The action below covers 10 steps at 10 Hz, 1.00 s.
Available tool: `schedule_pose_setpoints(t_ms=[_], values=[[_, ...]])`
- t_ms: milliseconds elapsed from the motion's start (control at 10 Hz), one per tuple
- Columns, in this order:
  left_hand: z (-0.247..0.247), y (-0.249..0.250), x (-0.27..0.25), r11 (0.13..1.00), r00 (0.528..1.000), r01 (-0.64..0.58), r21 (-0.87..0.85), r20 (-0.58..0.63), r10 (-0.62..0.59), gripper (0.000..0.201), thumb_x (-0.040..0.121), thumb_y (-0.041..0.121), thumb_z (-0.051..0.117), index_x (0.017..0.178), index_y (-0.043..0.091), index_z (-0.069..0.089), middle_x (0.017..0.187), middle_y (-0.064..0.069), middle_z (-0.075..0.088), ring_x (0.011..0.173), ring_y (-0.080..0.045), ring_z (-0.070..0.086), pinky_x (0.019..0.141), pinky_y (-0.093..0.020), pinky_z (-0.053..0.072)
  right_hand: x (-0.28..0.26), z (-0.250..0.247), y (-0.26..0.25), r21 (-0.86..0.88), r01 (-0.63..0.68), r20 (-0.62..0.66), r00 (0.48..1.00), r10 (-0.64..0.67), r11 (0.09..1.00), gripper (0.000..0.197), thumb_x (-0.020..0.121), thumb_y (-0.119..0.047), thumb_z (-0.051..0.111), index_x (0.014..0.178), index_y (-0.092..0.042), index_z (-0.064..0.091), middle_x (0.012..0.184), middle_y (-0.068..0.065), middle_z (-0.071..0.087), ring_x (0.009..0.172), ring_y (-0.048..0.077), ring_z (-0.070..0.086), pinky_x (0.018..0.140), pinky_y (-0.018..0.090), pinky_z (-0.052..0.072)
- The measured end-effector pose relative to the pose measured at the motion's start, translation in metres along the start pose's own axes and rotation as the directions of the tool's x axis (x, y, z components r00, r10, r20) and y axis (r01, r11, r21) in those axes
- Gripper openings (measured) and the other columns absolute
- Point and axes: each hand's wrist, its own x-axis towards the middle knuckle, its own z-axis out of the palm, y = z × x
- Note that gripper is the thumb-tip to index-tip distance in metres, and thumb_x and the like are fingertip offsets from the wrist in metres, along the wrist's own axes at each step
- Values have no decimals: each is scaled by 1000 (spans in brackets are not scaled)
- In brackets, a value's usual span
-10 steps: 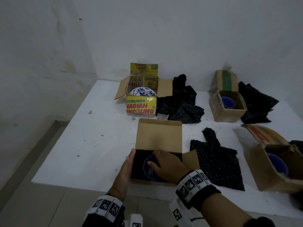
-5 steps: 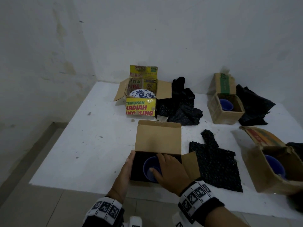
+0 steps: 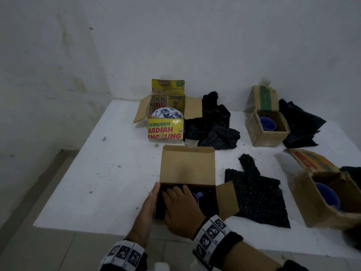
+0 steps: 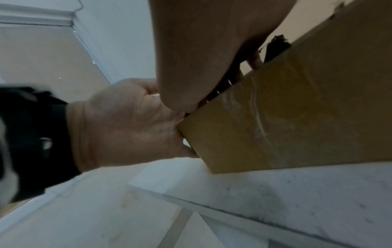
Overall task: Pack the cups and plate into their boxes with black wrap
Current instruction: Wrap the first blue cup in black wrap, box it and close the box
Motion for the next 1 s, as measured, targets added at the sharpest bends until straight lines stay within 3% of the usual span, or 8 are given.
schedule_pose_setpoints(t_ms=[100, 200, 300, 400, 500, 600, 800, 1000], values=[[0, -17, -6, 972, 989, -136, 194, -29, 144, 76, 97, 44, 21, 139, -17, 1, 142, -46, 3, 142, -25, 4, 117, -24, 11, 5, 4, 5, 15, 45, -50, 998, -44, 999, 43, 78, -40, 34, 91, -15, 66, 82, 2, 64, 78, 22, 57, 80, 38, 44], [1, -49, -8, 205, 858, -354, 912, 230, 460, 44, 101, 39, 10, 144, 28, 13, 150, -31, -3, 142, -28, 12, 117, -28, 8, 9, -4, 15, 150, 113, -48, 993, -107, 982, 48, 83, -36, 26, 99, -9, 62, 94, 10, 63, 86, 30, 56, 78, 41, 43], [6, -63, 3, -551, 771, -157, 820, 451, 451, 37, 101, 36, 19, 133, 34, 37, 152, 0, 28, 138, -17, 28, 116, -39, 16, 0, -17, 29, 333, 176, -182, 976, -120, 926, 38, 86, -29, 35, 107, -11, 61, 102, 7, 62, 92, 25, 55, 83, 38, 42], [7, -74, 14, -891, 627, 83, 447, 671, 395, 33, 100, 32, 33, 131, 32, 43, 133, 11, 42, 134, -14, 30, 115, -41, 0, -20, -31, 54, 435, 177, -345, 938, -18, 883, 21, 86, -22, 46, 101, -16, 61, 99, 0, 59, 92, 16, 52, 82, 29, 41], [5, -98, 29, -955, 596, -37, 293, 774, 214, 27, 87, 47, 46, 114, 50, 44, 130, 13, 50, 122, -6, 42, 112, -50, 24, -46, -41, 93, 392, 106, -469, 878, 99, 914, 20, 83, -23, 45, 91, -19, 62, 94, -2, 60, 85, 18, 54, 73, 34, 42], [-10, -137, 49, -955, 690, -182, 233, 723, 45, 34, 82, 42, 48, 115, 45, 43, 126, 18, 48, 119, 1, 44, 105, -28, 38, -75, -44, 136, 401, -34, -485, 840, 244, 915, 19, 80, -23, 44, 90, -19, 60, 87, -1, 57, 78, 20, 53, 65, 37, 43], [-69, -220, 104, -937, 815, -350, 25, 502, -291, 34, 86, 37, 47, 120, 41, 44, 132, 14, 46, 126, 4, 37, 105, -11, 28, -126, -18, 215, 497, -335, -252, 827, 502, 801, 28, 82, -10, 51, 108, -17, 57, 107, 3, 57, 97, 22, 54, 75, 26, 41], [-122, -225, 170, -995, 945, -19, -96, 325, -49, 46, 94, 14, 44, 137, 26, 33, 146, 6, 30, 132, -13, 33, 109, -29, 34, -134, 15, 257, 543, -445, 20, 855, 519, 712, 55, 89, -13, 47, 142, -22, 33, 144, 1, 40, 127, 19, 42, 99, 34, 42]])
